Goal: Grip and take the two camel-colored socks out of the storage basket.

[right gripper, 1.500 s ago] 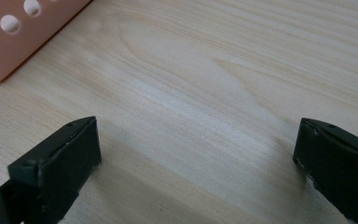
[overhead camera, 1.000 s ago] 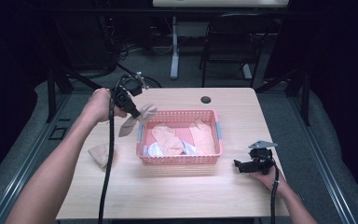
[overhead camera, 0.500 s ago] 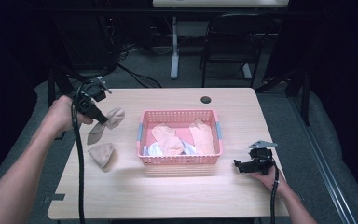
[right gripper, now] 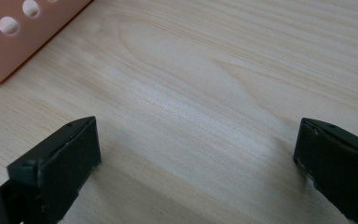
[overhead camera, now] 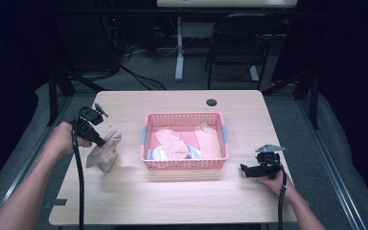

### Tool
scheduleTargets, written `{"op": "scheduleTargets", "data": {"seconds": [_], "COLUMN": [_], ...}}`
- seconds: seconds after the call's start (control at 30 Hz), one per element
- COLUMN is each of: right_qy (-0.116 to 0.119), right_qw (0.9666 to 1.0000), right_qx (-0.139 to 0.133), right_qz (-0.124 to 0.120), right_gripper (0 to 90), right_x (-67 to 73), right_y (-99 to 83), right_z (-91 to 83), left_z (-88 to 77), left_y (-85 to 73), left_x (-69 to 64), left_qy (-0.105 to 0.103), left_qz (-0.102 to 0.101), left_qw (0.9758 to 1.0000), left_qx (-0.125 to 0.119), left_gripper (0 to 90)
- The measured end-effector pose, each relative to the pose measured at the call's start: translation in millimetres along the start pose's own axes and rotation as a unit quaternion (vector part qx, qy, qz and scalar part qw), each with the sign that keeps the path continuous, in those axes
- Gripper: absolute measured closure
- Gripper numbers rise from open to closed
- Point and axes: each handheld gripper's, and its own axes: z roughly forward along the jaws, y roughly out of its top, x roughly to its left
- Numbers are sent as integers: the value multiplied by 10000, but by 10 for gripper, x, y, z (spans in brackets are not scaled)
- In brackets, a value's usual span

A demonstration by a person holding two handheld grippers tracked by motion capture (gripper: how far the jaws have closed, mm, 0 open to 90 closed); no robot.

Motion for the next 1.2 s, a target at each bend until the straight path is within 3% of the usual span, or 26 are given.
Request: {"op": "scheduleTargets", "data": {"seconds": [0.27, 0.67, 0.83, 0.87, 1.03, 1.13, 1.2], "right_qy": [0, 2, 0, 1, 0, -1, 1], "right_qw": [10000, 10000, 10000, 10000, 10000, 10000, 10000], "right_qx": [-5, -4, -4, -1, -2, -3, -1], "right_qz": [1, 1, 1, -1, -1, 0, 0], "right_gripper": [0, 0, 0, 0, 0, 0, 0], "right_x": [0, 1, 0, 0, 0, 0, 1], "right_y": [0, 0, 0, 0, 0, 0, 0], "right_z": [0, 0, 0, 0, 0, 0, 0], "left_z": [367, 901, 951, 930, 728, 563, 482], "left_y": [-37, -127, -152, -150, -165, -249, -318], "left_x": [40, 122, 115, 106, 6, -78, -137], "left_qy": [1, -234, -268, -239, 124, 218, 245], "left_qz": [-186, -599, -671, -647, -714, -811, -805], "left_qw": [9998, 9979, 9974, 9976, 9973, 9958, 9953], "left_qx": [100, 117, 37, 40, -106, -367, -470], "left_gripper": [838, 814, 768, 730, 355, 188, 146]}}
